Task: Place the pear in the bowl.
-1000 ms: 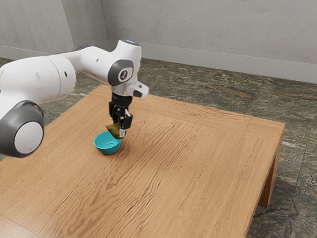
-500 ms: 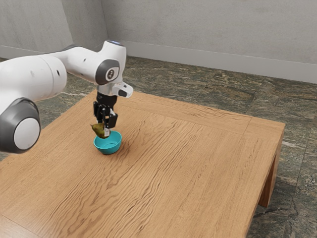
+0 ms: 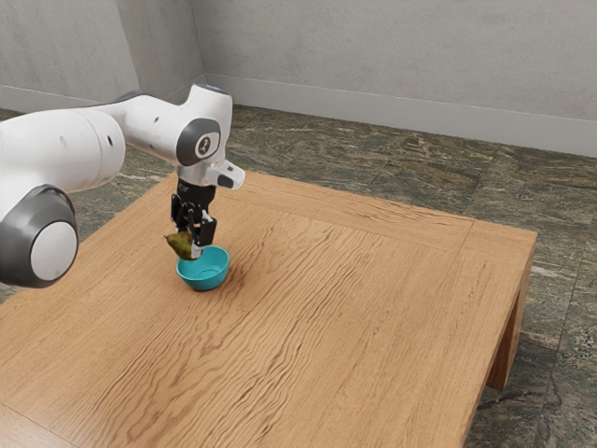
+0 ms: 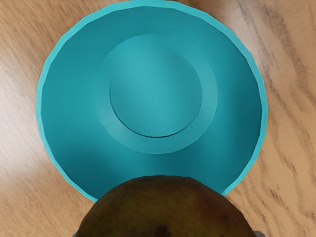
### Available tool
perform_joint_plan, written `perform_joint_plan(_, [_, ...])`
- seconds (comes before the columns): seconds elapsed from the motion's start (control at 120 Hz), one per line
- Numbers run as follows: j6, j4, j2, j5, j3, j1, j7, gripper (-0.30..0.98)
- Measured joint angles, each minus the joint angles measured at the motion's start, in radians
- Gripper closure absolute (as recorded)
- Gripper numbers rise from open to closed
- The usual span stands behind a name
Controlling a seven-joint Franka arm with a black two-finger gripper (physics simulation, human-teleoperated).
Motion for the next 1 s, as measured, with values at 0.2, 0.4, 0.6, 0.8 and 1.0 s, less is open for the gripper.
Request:
perform_joint_plan(0.2, [-0.011,0.000,-0.001,-0.017,0.001,0.000,0.012,0.18])
perform_joint_plan(0.4, [-0.017,0.001,-0.002,-0.021,0.001,0.000,0.020,0.07])
perform_joint_plan(0.6, [-0.020,0.002,-0.048,-0.026,-0.005,-0.007,0.026,0.03])
perform_joint_plan(0.8, [-0.023,-0.138,-0.389,-0.078,-0.039,-0.077,0.011,0.01])
perform_joint_plan(1.0, [-0.060,-0.161,-0.503,-0.111,-0.078,-0.108,-0.061,0.00])
